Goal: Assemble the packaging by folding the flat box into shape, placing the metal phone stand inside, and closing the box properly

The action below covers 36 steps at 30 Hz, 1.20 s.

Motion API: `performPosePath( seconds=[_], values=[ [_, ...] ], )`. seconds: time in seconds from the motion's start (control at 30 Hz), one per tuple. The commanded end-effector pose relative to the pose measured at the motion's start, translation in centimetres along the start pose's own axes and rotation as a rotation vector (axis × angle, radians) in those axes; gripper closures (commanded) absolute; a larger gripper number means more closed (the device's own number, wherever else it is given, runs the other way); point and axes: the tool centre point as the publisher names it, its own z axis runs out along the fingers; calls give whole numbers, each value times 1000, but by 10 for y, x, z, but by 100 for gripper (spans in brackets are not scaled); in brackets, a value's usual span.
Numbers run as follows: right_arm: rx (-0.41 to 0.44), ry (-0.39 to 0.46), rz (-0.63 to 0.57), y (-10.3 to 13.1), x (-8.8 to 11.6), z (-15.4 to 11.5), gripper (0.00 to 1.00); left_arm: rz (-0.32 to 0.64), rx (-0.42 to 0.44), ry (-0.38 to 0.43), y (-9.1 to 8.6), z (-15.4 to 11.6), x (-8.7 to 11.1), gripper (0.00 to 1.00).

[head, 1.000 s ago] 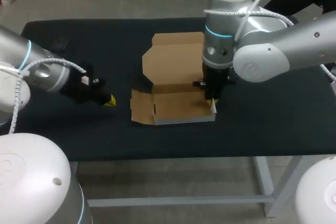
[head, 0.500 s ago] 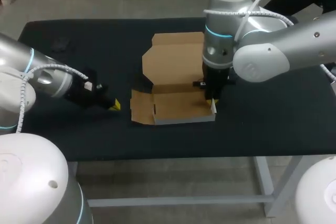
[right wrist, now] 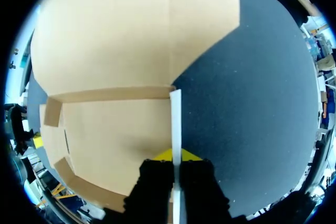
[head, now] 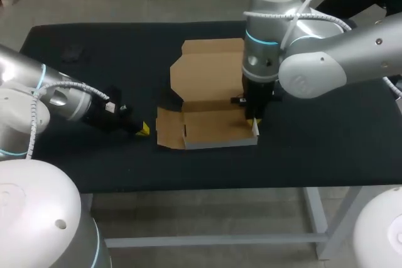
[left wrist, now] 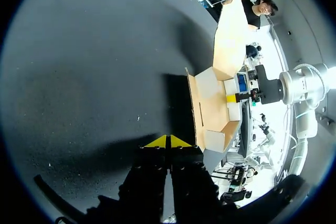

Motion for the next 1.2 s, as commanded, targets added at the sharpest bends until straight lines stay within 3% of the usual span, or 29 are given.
performPosePath(
  seconds=[0.03, 0.33, 1.2],
  values=[
    [4, -2, 0, 1, 1, 0, 100, 4, -14, 35, -8, 15, -4, 100],
    [4, -2, 0, 1, 1, 0, 100, 20, -29, 74, -10, 30, 8, 100],
    [4, -2, 0, 1, 1, 0, 100, 30, 4, 140, -14, 35, 38, 100]
  ],
)
